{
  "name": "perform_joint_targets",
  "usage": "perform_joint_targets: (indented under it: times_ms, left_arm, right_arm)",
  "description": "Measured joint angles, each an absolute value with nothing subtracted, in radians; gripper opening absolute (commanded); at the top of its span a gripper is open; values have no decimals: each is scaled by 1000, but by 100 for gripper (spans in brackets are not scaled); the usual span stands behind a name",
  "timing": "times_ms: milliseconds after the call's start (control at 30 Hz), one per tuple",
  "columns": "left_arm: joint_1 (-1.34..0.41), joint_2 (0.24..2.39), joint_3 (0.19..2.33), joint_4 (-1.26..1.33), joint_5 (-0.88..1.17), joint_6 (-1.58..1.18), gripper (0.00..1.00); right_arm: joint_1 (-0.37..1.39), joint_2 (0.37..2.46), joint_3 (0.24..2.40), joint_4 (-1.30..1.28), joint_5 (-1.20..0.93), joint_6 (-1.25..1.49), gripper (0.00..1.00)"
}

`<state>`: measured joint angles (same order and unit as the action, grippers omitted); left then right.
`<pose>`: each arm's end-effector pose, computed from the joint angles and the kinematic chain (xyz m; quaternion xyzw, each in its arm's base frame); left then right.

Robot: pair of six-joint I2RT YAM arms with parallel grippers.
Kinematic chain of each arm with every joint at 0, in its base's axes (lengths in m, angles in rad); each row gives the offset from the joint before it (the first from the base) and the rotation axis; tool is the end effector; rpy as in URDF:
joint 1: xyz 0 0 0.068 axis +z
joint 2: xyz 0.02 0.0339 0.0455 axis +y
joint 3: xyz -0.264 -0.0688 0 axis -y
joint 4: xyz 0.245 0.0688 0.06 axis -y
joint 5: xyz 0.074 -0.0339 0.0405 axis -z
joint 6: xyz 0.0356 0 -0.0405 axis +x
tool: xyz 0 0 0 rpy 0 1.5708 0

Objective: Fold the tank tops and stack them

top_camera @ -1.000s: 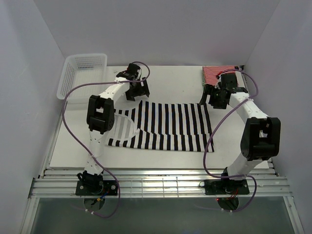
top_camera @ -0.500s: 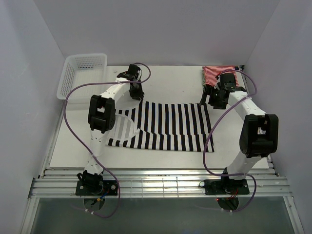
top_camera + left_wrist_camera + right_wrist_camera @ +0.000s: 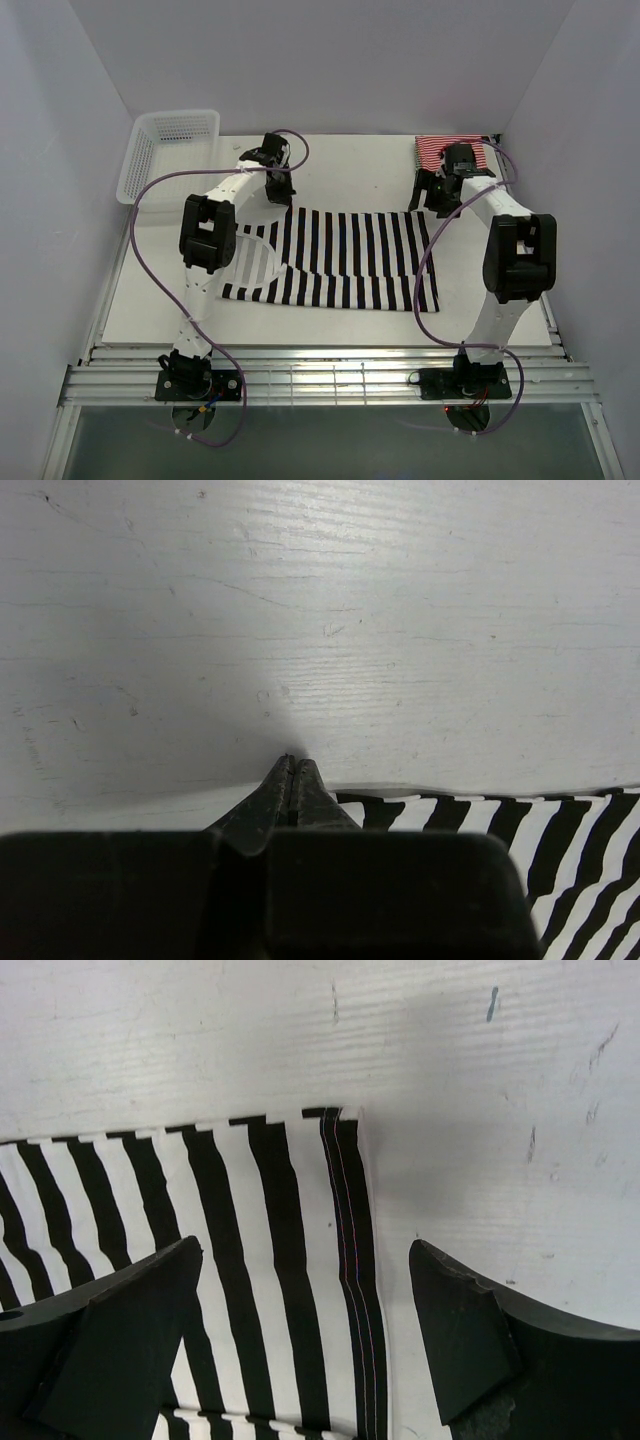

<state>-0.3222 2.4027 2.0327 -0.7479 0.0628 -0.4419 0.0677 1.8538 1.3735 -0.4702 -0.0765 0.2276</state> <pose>0.4861 -0.1646 0.1602 -0.0512 0.9727 -0.1121 0.1968 0.4013 0.0299 0.2179 0.0644 0.9495 0.0809 0.2963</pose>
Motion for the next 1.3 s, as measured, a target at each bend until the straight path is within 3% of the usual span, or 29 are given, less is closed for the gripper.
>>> perform_joint_targets:
  times_ms: [233, 367, 567, 767, 800, 967, 1000, 1067, 1300]
  left_arm:
    - [-323, 2375, 1978, -701, 56, -451, 0]
    - [-323, 2357, 1944, -673, 48, -461, 0]
    - [-323, 2332, 1901, -650, 41, -473, 0]
    - [-323, 2328, 1893, -641, 41, -480, 0]
    - [-323, 2328, 1892, -641, 42, -482, 0]
    - [-323, 2328, 1891, -636, 42, -487, 0]
    - [-323, 2328, 1891, -635, 42, -487, 0]
    - [-323, 2328, 1889, -632, 42, -488, 0]
    - [-323, 2307, 1856, -613, 41, -490, 0]
  right_arm:
    - [68, 1984, 1492, -467, -68, 228, 91]
    - [69, 2038, 1528, -467, -54, 229, 100]
    - [72, 2085, 1537, -467, -43, 230, 82]
    - [73, 2096, 1539, -452, -29, 239, 53]
    - [73, 2100, 1543, -448, -28, 239, 45]
    - [72, 2114, 1551, -435, -29, 250, 26]
    - [72, 2115, 1553, -434, -29, 251, 17]
    - [72, 2119, 1556, -434, -30, 252, 8]
    - [73, 2120, 1559, -425, -46, 245, 8]
